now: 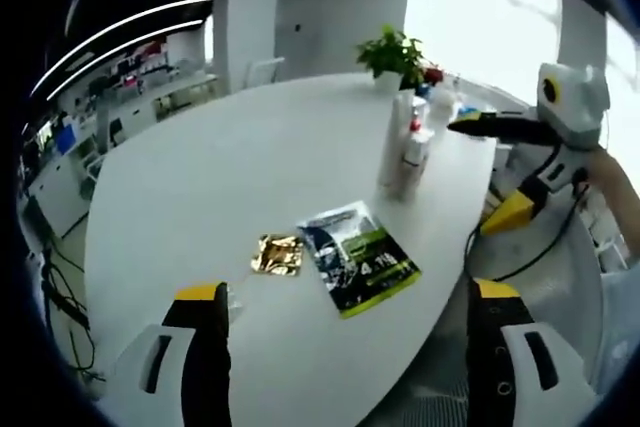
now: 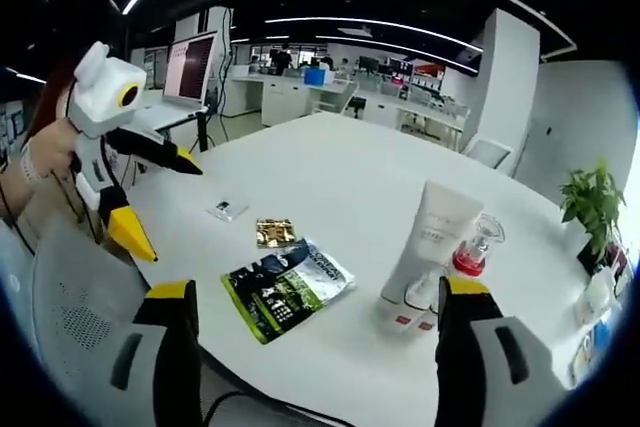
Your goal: Arrange the skincare products in the storage area until every visible bottle or jar stands upright without overlapping.
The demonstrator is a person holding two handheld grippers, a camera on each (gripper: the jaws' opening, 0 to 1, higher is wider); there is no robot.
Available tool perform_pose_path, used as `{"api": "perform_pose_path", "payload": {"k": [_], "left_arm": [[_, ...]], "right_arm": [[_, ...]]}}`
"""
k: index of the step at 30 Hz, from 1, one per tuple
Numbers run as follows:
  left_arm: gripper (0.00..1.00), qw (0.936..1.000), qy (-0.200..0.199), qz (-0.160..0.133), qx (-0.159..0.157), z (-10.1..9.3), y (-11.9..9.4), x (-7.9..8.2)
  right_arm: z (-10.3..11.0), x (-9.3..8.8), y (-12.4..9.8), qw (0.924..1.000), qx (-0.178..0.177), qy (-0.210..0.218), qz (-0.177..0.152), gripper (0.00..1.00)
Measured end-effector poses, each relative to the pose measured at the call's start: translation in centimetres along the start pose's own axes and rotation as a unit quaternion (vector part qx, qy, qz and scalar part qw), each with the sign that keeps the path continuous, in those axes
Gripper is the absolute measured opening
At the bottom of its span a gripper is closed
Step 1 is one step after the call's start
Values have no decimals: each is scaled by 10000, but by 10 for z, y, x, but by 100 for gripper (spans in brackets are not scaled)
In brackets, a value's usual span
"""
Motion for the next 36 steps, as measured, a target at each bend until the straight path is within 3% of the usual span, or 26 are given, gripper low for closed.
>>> {"api": "perform_pose_path", "payload": {"k": [11,21,23,26,36], "left_arm": [[97,9996,49,240,-152,-4,18,-5],[97,9961,-10,736,-483,2,60,-5],[97,9952,-43,812,-542,2,67,-6],[97,9941,-43,914,-573,3,76,-6],[93,9868,-59,1380,-842,9,106,-2]], "right_arm": [[-1,-20,17,9989,332,297,163,99],[-6,-36,47,9949,733,323,609,97],[-4,-38,50,9920,945,312,778,92],[-5,-39,56,9915,927,346,843,92],[0,-51,77,9811,1392,236,1327,73]]}}
Point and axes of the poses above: the point that each gripper's makers call its tool centre point, and the gripper's own axes: y roughly forward along the fingers, z roughly to its left, x roughly out of its top, the point moved 8 cm from there along -y, roughly backward along the fingers, and after that the axes turned 3 degrees about z, right-handed, at the moved point
